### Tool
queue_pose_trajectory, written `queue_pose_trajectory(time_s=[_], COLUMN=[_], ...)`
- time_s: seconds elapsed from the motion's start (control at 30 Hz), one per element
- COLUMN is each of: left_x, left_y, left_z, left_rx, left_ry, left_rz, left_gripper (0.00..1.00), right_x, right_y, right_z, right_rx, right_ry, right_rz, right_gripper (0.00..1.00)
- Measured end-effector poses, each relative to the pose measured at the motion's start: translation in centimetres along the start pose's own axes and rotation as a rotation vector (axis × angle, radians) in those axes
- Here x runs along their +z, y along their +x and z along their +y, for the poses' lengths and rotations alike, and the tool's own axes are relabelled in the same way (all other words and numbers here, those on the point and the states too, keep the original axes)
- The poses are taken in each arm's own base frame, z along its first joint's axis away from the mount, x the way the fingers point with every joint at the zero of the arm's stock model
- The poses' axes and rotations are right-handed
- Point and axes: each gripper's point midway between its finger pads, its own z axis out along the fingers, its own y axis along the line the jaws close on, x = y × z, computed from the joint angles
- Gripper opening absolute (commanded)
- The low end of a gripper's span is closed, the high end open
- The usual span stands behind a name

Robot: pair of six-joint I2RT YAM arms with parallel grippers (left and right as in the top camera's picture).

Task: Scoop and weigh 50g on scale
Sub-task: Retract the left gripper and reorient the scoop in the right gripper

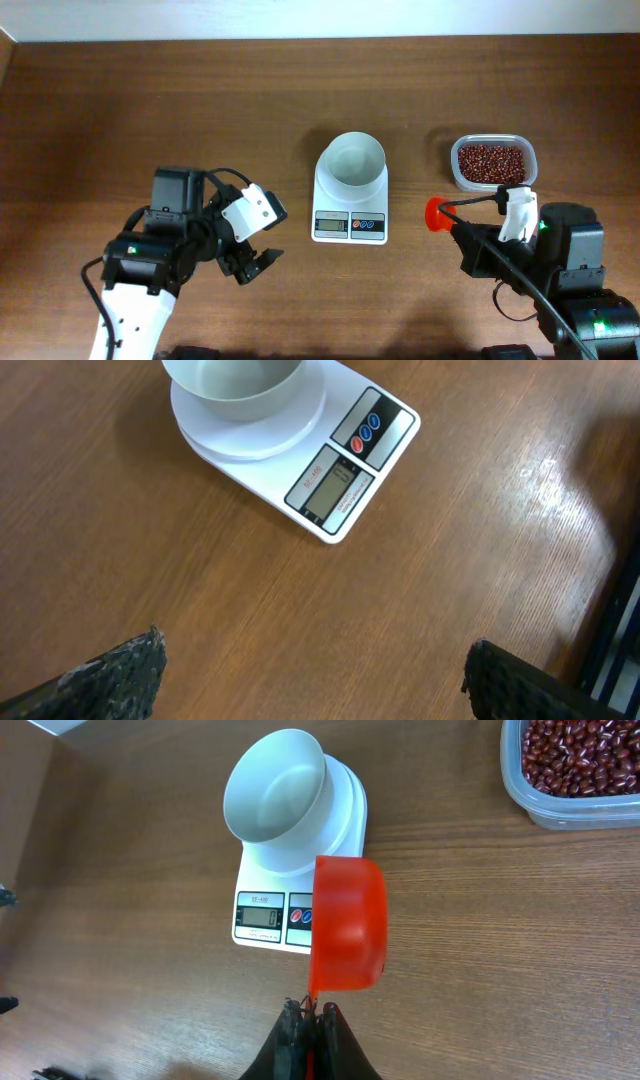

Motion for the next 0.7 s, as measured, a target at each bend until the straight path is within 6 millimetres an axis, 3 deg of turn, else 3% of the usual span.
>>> queue_pose_trajectory(time_s=[0.27,0.47,0.7], left_x=[0.0,2.0,2.0], left_y=[0.1,1.4,1.2], left_z=[0.1,0.5,0.4], left_rx=[-0.001,-0.046,-0.047], left_ry=[-0.005,0.050,0.064], left_rz=[0.007,0.076,0.062], left_gripper=[0.99,0.99,0.99], right_x=[0.0,0.0,0.0], right_y=[0.0,0.0,0.0], right_z=[0.0,0.0,0.0], right_rx=[-0.001,0.000,-0.001], right_ry=[0.000,0.000,-0.001], right_rz=[-0.001,-0.001,-0.002], right_gripper=[0.04,0.04,0.04])
